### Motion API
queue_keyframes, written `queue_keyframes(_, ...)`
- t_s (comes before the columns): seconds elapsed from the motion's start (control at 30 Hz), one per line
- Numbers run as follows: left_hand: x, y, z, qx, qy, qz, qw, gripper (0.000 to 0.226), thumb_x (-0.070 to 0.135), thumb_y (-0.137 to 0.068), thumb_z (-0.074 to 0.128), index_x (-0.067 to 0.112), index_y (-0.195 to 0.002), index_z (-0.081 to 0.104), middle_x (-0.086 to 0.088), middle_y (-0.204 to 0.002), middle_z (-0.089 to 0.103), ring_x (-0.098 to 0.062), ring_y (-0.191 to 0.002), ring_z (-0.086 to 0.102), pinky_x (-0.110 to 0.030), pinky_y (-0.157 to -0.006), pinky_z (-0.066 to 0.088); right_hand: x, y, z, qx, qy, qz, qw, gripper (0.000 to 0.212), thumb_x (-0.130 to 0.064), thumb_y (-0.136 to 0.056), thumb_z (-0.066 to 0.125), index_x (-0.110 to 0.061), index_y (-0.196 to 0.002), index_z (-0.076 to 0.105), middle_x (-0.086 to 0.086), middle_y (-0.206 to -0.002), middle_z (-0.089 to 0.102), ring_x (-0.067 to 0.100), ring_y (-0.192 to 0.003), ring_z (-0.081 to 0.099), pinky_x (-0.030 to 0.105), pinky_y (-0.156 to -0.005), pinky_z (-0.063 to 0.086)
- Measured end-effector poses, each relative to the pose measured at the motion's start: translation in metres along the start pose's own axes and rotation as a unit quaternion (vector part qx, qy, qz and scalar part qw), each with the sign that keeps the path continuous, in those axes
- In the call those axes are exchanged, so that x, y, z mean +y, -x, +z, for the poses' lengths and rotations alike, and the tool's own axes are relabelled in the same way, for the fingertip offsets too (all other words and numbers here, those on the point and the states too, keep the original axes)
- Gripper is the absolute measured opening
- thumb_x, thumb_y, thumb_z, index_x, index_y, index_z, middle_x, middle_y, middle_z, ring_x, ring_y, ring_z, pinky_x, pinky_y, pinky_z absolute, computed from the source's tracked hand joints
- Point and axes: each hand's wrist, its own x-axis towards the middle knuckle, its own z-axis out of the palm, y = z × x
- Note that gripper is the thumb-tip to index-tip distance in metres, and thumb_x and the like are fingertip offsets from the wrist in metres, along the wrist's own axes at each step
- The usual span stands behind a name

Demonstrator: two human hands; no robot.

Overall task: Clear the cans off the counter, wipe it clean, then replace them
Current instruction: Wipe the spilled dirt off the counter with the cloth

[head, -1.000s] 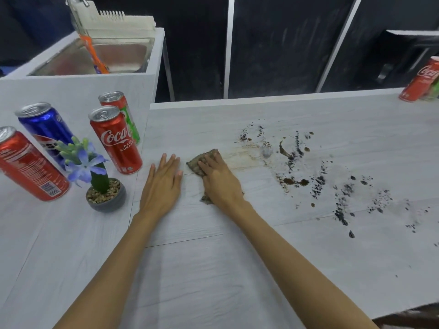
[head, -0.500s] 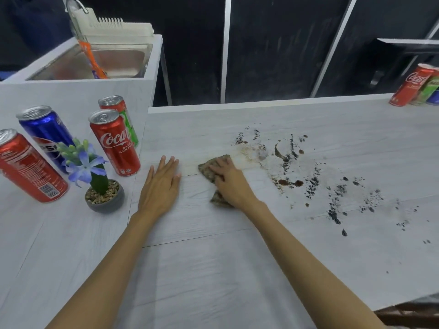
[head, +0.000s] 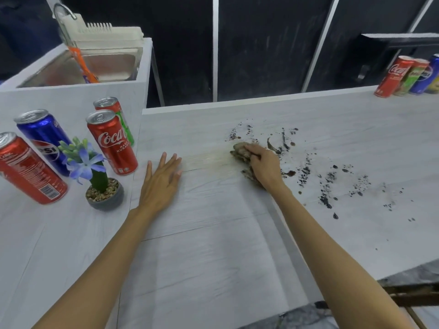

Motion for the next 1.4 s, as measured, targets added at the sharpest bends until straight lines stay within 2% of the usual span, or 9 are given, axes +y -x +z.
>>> queue_keyframes(0.1,0.020,0.008,0.002,-0.003,0.074,0.026,0.997,0.046,0.030,-0.099,0.033,0.020,-0.143,0.030,0.007,-0.153,0.022,0.000,-0.141,-0.001,-0.024,-0.111,-0.017,0.019,0.039,-0.038,0.046,-0.081,0.037,0.995,0.041,-0.005,-0.090,0.042,-0.018,-0.123,0.061,0.004,-0.111,0.067,0.007,-0.077,0.065,0.020,-0.075,0.050)
queue_keyframes(0.17,0.040,0.013,0.011,-0.015,0.096,0.047,0.994,0.045,0.028,-0.098,0.034,0.020,-0.143,0.030,0.007,-0.153,0.022,0.001,-0.140,-0.002,-0.022,-0.111,-0.016,0.037,0.066,-0.073,0.077,-0.100,0.057,0.990,0.040,-0.010,-0.092,0.042,-0.030,-0.118,0.064,0.000,-0.112,0.069,0.020,-0.096,0.066,0.034,-0.085,0.052)
queue_keyframes(0.3,0.089,0.013,0.041,-0.060,0.077,0.051,0.994,0.050,0.031,-0.099,0.031,0.019,-0.146,0.021,0.007,-0.156,0.012,-0.004,-0.143,-0.006,-0.028,-0.114,-0.014,0.069,0.108,-0.125,0.172,0.010,0.089,0.981,0.044,-0.011,-0.093,0.037,-0.035,-0.124,0.057,-0.010,-0.129,0.057,0.002,-0.115,0.050,0.007,-0.092,0.034)
queue_keyframes(0.43,0.127,0.014,0.067,-0.084,0.043,0.059,0.994,0.053,0.034,-0.099,0.026,0.017,-0.147,0.012,0.005,-0.157,0.005,-0.008,-0.144,-0.009,-0.032,-0.114,-0.015,0.093,0.120,-0.116,0.117,0.273,0.179,0.938,0.048,-0.020,-0.098,0.030,-0.015,-0.145,0.029,0.009,-0.156,0.018,0.024,-0.145,0.005,0.043,-0.117,0.007)
queue_keyframes(0.63,0.147,0.019,0.085,-0.075,0.026,0.033,0.996,0.053,0.034,-0.100,0.022,0.015,-0.148,0.012,0.003,-0.157,0.006,-0.010,-0.144,-0.009,-0.034,-0.115,-0.014,0.071,0.095,-0.069,0.120,0.283,0.210,0.928,0.054,-0.019,-0.096,0.028,-0.009,-0.148,0.014,0.020,-0.156,0.004,0.036,-0.144,-0.006,0.041,-0.118,0.000)
queue_keyframes(0.93,0.159,0.007,0.089,-0.054,0.037,0.001,0.998,0.053,0.037,-0.099,0.022,0.016,-0.148,0.015,0.003,-0.157,0.009,-0.009,-0.144,-0.007,-0.034,-0.115,-0.014,0.032,0.035,-0.034,0.050,0.034,0.083,0.995,0.046,-0.001,-0.089,0.040,-0.006,-0.134,0.046,0.013,-0.147,0.037,0.029,-0.142,0.019,0.035,-0.115,0.020)
queue_keyframes(1.1,0.185,0.003,0.096,-0.061,0.033,0.029,0.997,0.053,0.036,-0.100,0.022,0.015,-0.148,0.013,0.002,-0.157,0.008,-0.010,-0.144,-0.008,-0.034,-0.114,-0.015,0.062,0.059,-0.104,0.128,-0.332,0.135,0.925,0.035,0.002,-0.090,0.046,-0.010,-0.119,0.062,-0.009,-0.070,0.070,-0.002,-0.055,0.062,0.014,-0.053,0.050)
queue_keyframes(1.27,0.196,0.006,0.109,-0.076,0.017,0.023,0.997,0.053,0.034,-0.100,0.021,0.016,-0.148,0.007,0.002,-0.157,0.003,-0.010,-0.144,-0.011,-0.034,-0.114,-0.016,0.127,0.087,-0.202,0.238,-0.244,0.137,0.930,0.036,-0.010,-0.092,0.043,-0.022,-0.120,0.062,-0.008,-0.114,0.066,0.012,-0.116,0.057,0.023,-0.094,0.048)
queue_keyframes(1.4,0.196,0.005,0.115,-0.070,0.008,0.007,0.997,0.054,0.035,-0.099,0.022,0.017,-0.148,0.008,0.003,-0.157,0.003,-0.009,-0.144,-0.010,-0.035,-0.115,-0.015,0.180,0.093,-0.242,0.183,0.140,0.208,0.950,0.045,-0.017,-0.096,0.032,-0.014,-0.141,0.038,0.007,-0.151,0.030,0.023,-0.141,0.020,0.044,-0.116,0.018)
